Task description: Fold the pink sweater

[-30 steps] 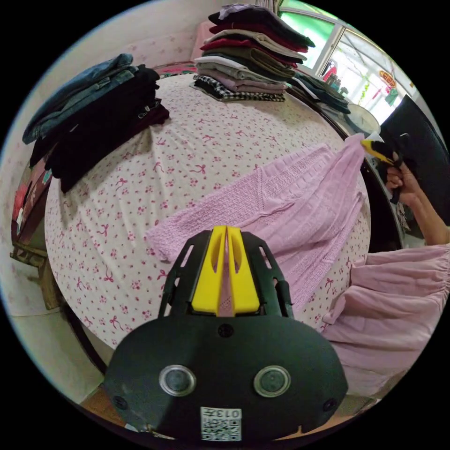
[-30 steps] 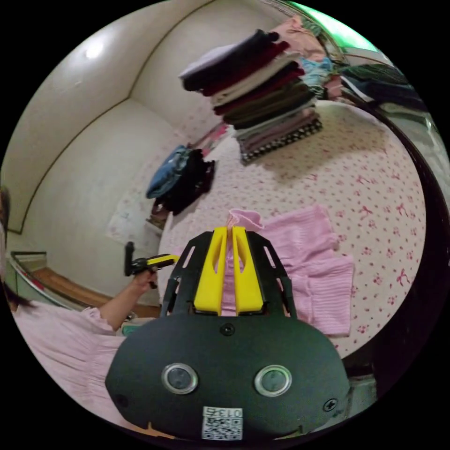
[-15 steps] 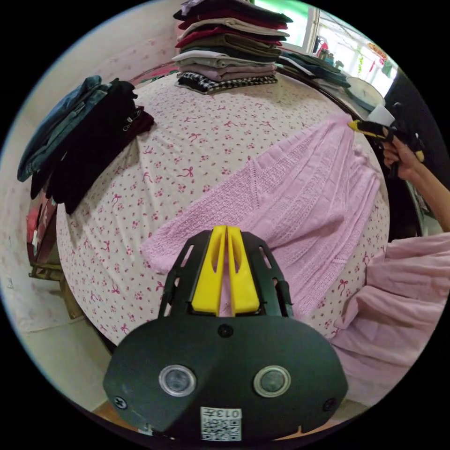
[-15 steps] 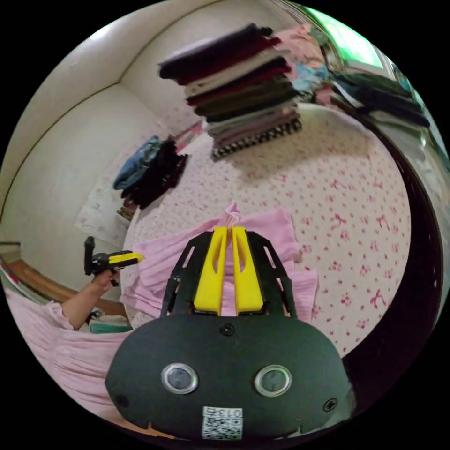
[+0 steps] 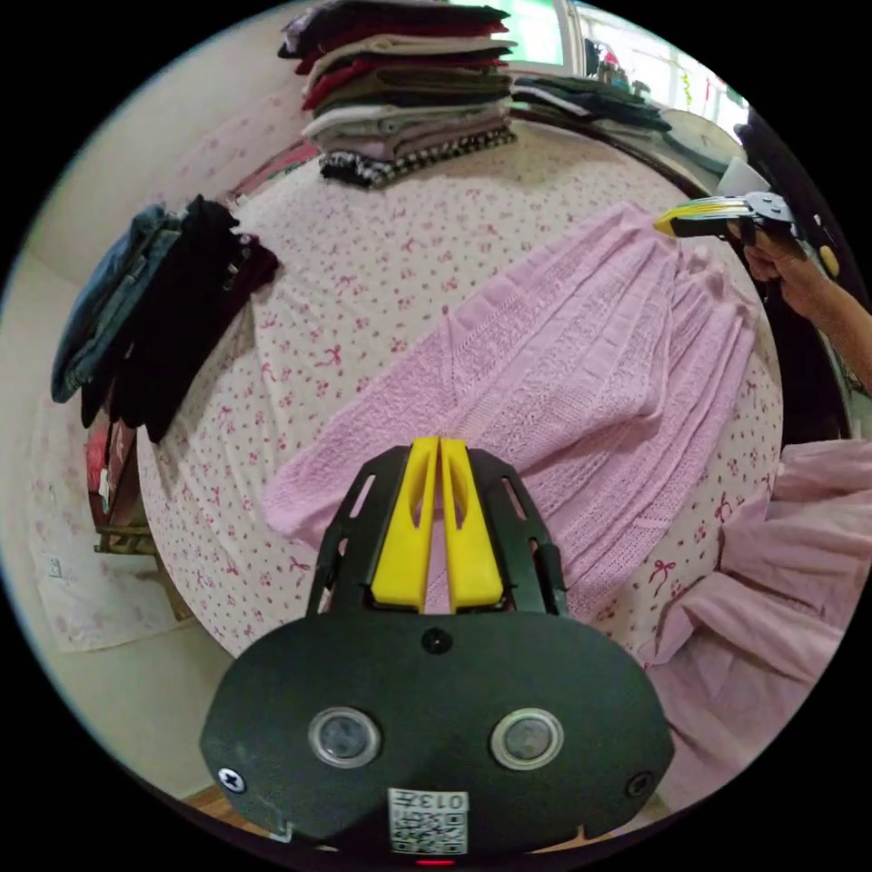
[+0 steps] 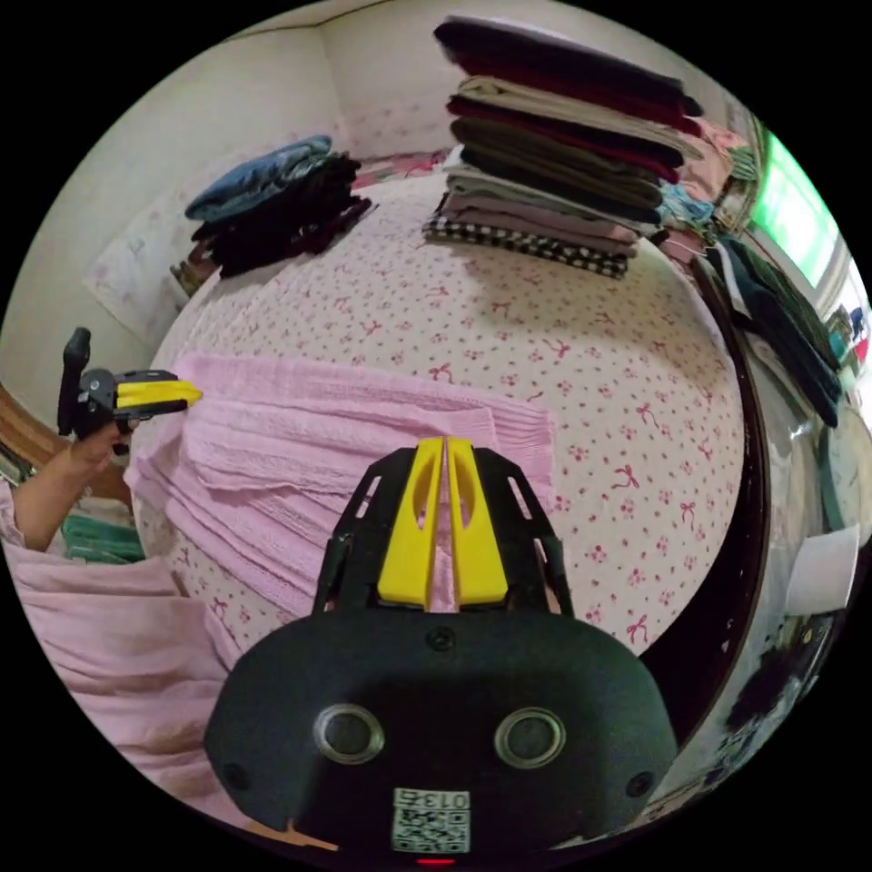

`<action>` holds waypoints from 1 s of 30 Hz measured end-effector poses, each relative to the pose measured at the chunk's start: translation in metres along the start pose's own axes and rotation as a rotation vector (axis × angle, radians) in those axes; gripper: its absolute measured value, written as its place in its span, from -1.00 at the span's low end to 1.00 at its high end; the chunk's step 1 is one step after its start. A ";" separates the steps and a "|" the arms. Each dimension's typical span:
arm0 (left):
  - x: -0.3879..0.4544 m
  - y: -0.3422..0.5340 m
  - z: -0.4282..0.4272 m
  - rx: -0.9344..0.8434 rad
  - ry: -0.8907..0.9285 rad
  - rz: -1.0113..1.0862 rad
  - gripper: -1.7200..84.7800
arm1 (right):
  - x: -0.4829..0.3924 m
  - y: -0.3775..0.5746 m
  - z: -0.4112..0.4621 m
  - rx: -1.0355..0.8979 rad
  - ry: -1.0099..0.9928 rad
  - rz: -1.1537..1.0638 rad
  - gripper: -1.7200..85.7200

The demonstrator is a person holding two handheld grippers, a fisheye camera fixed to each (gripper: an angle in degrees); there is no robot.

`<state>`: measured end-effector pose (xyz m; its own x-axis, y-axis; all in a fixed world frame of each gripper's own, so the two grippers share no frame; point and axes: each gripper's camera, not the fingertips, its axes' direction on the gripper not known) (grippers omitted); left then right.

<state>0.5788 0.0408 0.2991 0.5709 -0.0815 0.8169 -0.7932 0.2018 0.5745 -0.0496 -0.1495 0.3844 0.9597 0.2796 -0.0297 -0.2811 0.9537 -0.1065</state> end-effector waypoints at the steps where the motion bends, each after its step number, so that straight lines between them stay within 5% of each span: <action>1: 0.001 0.001 0.009 -0.025 0.008 -0.028 -0.96 | -0.003 -0.002 0.022 -0.096 0.021 -0.005 -0.95; 9: -0.077 0.051 -0.032 0.071 -0.044 -0.298 -0.96 | -0.020 -0.010 0.011 0.008 0.040 -0.074 -0.95; 23: -0.122 0.047 0.018 -0.141 -0.032 -0.176 -0.95 | -0.086 -0.046 0.116 -0.131 -0.050 -0.211 -0.96; 30: -0.167 0.094 0.026 -0.083 0.058 -0.498 -0.95 | -0.096 -0.042 0.136 -0.098 -0.075 -0.181 -0.96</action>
<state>0.4035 0.0476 0.2183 0.8884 -0.1335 0.4392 -0.4034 0.2294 0.8858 -0.1304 -0.2010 0.5264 0.9906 0.1160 0.0720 -0.0997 0.9749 -0.1992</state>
